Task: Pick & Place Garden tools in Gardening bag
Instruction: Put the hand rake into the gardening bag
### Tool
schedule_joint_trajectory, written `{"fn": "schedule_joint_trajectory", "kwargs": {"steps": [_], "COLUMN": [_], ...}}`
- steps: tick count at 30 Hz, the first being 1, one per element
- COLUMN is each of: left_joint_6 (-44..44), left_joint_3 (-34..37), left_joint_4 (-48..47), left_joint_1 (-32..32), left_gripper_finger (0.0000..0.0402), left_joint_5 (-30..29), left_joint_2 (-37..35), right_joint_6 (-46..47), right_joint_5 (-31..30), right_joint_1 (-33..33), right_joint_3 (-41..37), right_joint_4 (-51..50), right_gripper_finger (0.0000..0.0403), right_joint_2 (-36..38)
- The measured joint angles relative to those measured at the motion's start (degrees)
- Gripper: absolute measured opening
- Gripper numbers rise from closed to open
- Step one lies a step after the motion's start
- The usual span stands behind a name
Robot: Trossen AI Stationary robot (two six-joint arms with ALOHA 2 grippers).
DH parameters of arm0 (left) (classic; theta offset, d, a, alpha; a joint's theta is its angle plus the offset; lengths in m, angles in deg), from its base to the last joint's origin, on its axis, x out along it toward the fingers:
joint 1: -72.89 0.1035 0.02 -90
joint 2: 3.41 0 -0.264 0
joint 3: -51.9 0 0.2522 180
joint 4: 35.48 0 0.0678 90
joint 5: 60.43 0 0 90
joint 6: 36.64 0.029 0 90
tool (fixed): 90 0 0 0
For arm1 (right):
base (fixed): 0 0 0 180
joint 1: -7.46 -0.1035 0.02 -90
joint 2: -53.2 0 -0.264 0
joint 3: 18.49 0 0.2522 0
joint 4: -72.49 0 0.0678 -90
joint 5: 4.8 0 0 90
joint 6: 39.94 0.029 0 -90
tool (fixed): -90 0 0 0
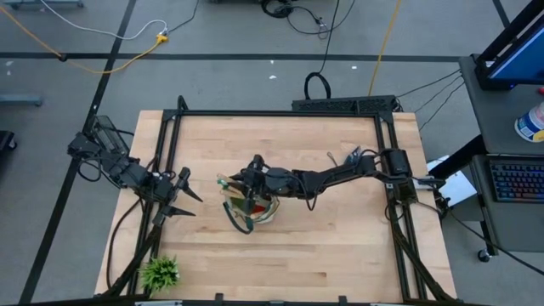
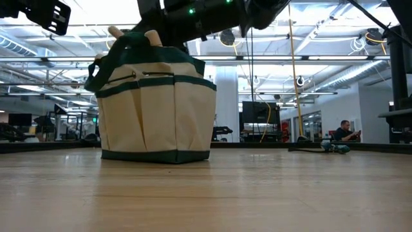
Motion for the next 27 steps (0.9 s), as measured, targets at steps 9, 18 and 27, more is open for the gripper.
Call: {"fn": "schedule_joint_trajectory", "kwargs": {"steps": [9, 18, 27], "left_joint_6": [-0.8, -0.9, -1.0], "left_joint_3": [0.0, 0.0, 0.0], "left_joint_4": [0.1, 0.9, 1.0], "left_joint_1": [0.0, 0.0, 0.0], "left_gripper_finger": [0.0216, 0.0216, 0.0216], "left_joint_5": [0.0, 1.2, 1.2], "left_joint_2": [0.0, 0.0, 0.0], "right_joint_6": [1.9, 3.4, 6.1], "right_joint_5": [-1.0, -2.7, -2.6], "right_joint_1": [-1.2, -1.8, -1.8], "right_joint_3": [0.0, 0.0, 0.0], "right_joint_4": [-3.8, -6.1, -7.6], "right_gripper_finger": [0.0060, 0.0060, 0.0066], "right_joint_2": [0.8, 0.9, 0.9]}}
